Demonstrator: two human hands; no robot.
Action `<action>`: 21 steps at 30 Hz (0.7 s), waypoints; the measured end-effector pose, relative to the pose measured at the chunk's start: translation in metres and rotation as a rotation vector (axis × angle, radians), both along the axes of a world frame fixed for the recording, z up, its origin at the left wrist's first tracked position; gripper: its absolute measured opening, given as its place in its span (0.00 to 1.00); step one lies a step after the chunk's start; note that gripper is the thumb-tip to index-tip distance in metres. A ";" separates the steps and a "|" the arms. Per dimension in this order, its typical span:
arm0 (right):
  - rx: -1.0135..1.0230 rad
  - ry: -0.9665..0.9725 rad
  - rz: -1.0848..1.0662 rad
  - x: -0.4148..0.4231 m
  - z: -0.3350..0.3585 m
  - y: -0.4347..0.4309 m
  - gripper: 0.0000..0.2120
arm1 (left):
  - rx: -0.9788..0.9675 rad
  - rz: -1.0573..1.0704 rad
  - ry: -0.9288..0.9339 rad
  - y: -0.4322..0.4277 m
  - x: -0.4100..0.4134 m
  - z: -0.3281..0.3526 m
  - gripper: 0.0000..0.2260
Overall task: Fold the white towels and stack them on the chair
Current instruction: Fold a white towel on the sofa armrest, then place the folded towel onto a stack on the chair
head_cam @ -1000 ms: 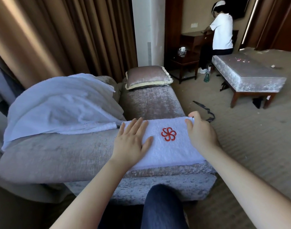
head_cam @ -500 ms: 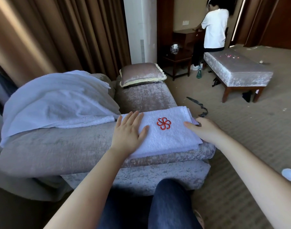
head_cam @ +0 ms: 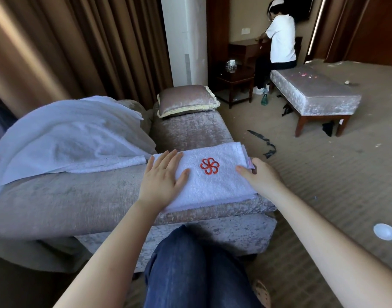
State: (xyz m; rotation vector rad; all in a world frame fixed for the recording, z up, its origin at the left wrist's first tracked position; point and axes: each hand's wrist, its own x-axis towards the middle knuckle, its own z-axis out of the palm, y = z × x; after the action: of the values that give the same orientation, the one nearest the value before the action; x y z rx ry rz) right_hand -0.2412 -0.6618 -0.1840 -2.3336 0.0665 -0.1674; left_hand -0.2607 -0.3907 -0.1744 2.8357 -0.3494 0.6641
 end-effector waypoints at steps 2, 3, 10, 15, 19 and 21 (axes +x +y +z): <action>-0.019 -0.006 -0.002 -0.002 0.001 0.000 0.20 | 0.009 0.001 0.004 0.000 0.000 0.000 0.31; -0.023 -0.006 -0.001 -0.002 0.000 0.000 0.20 | 0.013 0.001 0.003 0.000 0.000 0.000 0.31; -0.002 0.013 -0.056 -0.006 0.002 0.003 0.24 | 0.058 -0.006 0.042 0.000 -0.001 0.001 0.33; 0.205 0.085 -0.051 -0.010 0.005 0.003 0.18 | -0.067 -0.094 0.103 0.003 0.001 0.011 0.32; 0.445 0.212 -0.011 -0.019 0.018 0.000 0.15 | -0.432 0.153 -0.022 0.023 -0.005 0.031 0.17; 0.494 0.229 -0.018 -0.021 0.022 -0.002 0.20 | -0.439 0.294 0.132 0.030 -0.008 0.038 0.17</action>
State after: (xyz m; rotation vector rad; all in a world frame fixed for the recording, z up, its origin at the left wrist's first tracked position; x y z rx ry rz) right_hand -0.2627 -0.6639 -0.1625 -1.8489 0.2171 0.1006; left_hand -0.2685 -0.3603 -0.1363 2.5038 0.2172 0.5224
